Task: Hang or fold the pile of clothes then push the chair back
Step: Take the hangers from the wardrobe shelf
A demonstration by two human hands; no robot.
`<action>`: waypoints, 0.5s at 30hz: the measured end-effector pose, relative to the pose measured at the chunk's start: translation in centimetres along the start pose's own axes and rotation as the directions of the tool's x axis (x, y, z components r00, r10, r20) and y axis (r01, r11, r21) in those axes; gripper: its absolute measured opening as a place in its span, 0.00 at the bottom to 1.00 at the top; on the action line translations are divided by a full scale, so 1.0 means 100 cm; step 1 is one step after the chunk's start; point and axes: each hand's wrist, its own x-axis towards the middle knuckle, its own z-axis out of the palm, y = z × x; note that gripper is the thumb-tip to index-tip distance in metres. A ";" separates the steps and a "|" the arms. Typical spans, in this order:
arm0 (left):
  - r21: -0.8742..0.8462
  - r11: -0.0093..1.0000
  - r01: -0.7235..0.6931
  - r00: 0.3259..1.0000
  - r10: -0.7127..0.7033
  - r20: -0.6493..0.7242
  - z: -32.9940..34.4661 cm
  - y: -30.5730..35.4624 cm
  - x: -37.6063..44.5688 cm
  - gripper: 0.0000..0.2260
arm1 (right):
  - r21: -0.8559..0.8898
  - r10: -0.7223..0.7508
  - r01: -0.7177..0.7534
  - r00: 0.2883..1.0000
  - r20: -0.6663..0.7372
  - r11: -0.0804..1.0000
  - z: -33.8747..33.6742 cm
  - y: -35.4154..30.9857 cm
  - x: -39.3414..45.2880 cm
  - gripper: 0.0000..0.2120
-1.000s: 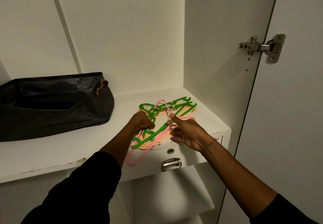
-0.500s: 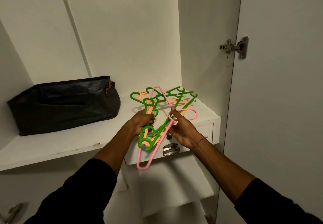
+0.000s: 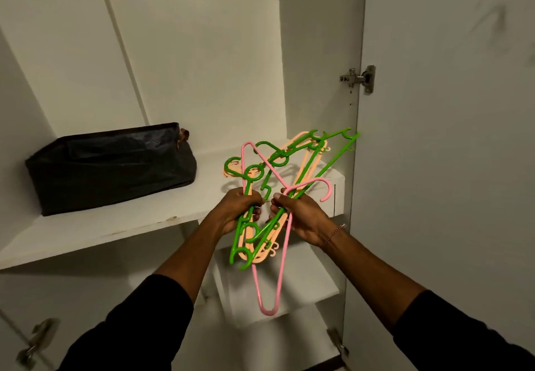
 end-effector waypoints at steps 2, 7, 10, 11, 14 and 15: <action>-0.054 0.998 0.018 0.998 -0.016 0.053 0.002 -0.006 -0.009 0.07 | -0.010 -0.014 0.014 1.000 -0.021 1.000 0.001 0.007 -0.016 0.05; -0.144 0.985 0.090 0.991 -0.075 0.112 0.009 -0.040 -0.034 0.13 | -0.023 -0.033 0.030 0.993 -0.112 0.999 0.010 0.032 -0.077 0.10; -0.142 0.974 0.176 0.972 -0.149 0.183 0.026 -0.065 -0.047 0.08 | -0.034 -0.018 0.011 0.976 -0.217 0.999 0.002 0.052 -0.121 0.11; -0.129 0.968 0.213 0.956 -0.180 0.230 0.037 -0.073 -0.054 0.06 | -0.035 -0.016 0.007 0.963 -0.269 0.999 -0.005 0.057 -0.138 0.07; -0.054 0.961 0.272 0.897 -0.233 0.376 0.072 -0.091 -0.081 0.06 | 0.015 0.021 -0.017 0.912 -0.410 1.000 -0.027 0.070 -0.184 0.03; -0.050 0.957 0.287 0.879 -0.242 0.411 0.084 -0.099 -0.084 0.05 | 0.029 0.029 -0.019 0.905 -0.424 0.999 -0.033 0.068 -0.200 0.04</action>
